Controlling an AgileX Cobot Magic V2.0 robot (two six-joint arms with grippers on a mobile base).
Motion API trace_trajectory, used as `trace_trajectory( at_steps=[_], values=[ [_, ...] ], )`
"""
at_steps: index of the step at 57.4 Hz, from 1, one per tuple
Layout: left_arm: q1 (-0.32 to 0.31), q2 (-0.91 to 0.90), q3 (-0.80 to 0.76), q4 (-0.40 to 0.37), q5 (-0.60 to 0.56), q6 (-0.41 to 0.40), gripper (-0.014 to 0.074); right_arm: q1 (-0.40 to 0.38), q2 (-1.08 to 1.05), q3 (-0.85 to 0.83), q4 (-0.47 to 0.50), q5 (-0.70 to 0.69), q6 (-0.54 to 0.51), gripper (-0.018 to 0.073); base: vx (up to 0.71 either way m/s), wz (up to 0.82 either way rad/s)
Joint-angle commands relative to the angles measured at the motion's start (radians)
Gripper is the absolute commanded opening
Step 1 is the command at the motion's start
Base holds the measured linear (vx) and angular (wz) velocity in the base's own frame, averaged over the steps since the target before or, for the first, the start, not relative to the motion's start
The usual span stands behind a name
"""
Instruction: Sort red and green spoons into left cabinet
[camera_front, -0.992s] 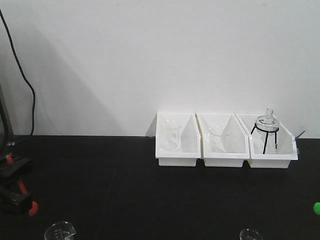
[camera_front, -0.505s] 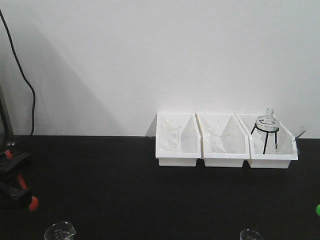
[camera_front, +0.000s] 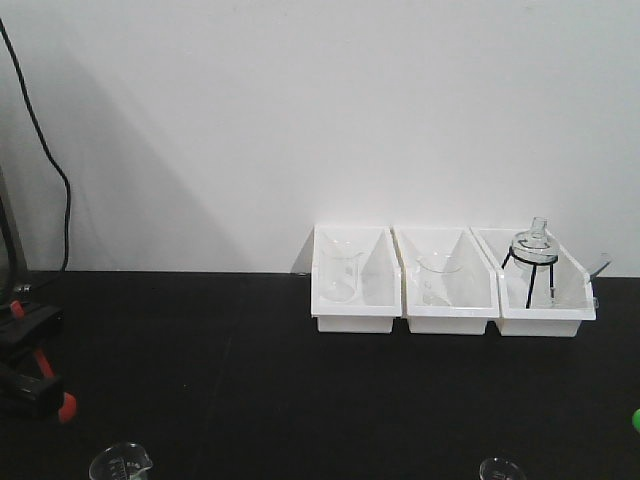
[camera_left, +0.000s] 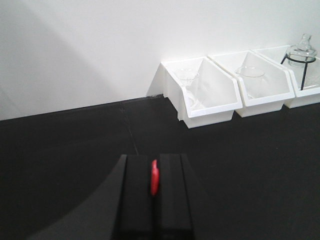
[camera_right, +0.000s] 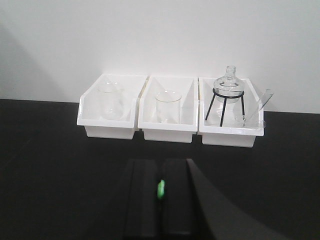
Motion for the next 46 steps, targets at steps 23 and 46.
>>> trace_trajectory(
  at_steps=[23,46],
  values=[
    [-0.004,-0.011,-0.037,-0.011,-0.084,-0.008,-0.0003,-0.002,-0.001,-0.037,-0.004,-0.076,-0.002,-0.0003,-0.02,0.08],
    [-0.004,-0.011,-0.037,-0.011,-0.084,-0.008,-0.0003,-0.002,-0.001,-0.037,-0.004,-0.076,-0.002,-0.0003,-0.09,0.36]
  ],
)
